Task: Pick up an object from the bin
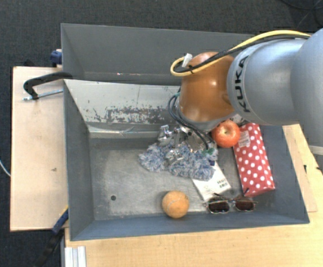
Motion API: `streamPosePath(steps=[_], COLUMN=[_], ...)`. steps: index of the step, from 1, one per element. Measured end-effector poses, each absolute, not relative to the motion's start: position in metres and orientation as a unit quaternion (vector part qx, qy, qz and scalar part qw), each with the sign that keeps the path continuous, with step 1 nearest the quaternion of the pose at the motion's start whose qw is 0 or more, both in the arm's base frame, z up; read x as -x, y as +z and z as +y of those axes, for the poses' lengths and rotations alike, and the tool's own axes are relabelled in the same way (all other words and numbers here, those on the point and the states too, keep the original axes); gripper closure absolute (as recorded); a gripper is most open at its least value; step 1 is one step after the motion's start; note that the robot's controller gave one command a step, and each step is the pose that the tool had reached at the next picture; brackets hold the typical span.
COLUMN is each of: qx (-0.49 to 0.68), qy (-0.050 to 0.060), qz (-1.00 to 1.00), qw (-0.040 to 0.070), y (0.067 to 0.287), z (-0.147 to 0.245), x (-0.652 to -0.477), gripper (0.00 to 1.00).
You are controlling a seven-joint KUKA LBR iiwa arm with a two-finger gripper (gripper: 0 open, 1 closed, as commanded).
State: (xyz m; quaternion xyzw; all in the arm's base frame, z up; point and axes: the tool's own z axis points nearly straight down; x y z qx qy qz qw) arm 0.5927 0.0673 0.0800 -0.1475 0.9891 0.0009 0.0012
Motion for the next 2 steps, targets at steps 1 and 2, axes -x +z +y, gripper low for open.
streamPosePath(steps=[1,2], qx=[0.147,0.147], qy=[0.001,0.001], qz=[0.989,0.989], qw=[0.001,0.001], y=[0.0800,0.0800], z=[0.0673,0.0672], x=[-0.5927,-0.5927], gripper=[1.00,1.00])
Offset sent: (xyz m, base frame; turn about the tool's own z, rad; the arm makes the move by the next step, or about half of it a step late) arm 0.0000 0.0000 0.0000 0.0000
